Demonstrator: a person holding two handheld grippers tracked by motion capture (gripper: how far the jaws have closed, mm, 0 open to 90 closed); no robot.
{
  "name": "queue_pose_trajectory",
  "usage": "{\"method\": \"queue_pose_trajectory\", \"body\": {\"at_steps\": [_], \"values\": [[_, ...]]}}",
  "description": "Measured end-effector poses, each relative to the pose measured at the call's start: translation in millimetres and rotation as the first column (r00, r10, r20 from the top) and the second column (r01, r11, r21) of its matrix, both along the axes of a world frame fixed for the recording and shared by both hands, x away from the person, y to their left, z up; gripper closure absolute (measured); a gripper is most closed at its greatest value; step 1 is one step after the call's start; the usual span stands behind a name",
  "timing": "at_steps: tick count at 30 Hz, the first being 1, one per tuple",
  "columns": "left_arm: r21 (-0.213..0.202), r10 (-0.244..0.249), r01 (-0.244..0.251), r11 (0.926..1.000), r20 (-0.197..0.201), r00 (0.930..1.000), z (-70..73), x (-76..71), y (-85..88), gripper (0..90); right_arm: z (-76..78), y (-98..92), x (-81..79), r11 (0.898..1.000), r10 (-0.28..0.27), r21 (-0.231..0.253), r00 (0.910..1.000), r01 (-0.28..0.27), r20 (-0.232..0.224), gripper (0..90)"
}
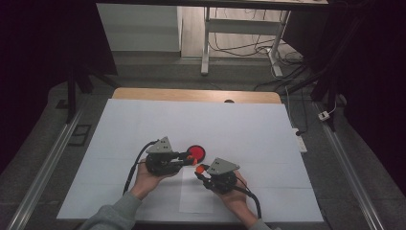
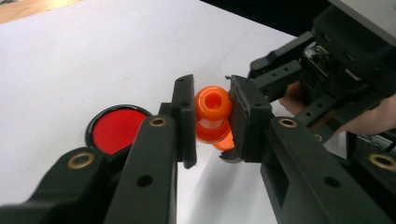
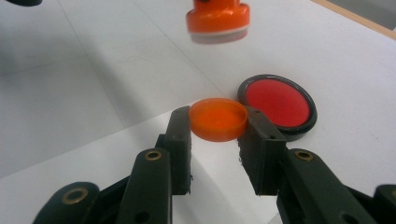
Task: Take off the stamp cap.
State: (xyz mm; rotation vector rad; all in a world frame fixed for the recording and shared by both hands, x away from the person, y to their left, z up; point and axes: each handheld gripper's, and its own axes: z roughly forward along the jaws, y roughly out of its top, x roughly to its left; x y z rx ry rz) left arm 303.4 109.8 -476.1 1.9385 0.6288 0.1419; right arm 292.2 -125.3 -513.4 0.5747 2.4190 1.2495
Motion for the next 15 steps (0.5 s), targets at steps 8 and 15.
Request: {"method": "queue_pose_trajectory", "body": {"at_steps": [8,15], "values": [[-0.012,-0.007,0.007,0.9999,-0.005,1.0,0.3,-0.2,0.5,72.6,1.4,-2.1,0.1,1.0,0.0,0.005,1.0,0.0,0.002,64.5],[-0.008,-0.007,0.007,0.9999,0.007,1.0,0.4,-1.0,0.3,72.5,3.4,-6.4,1.1,1.0,-0.008,0.013,0.9999,0.008,0.011,64.4]]}}
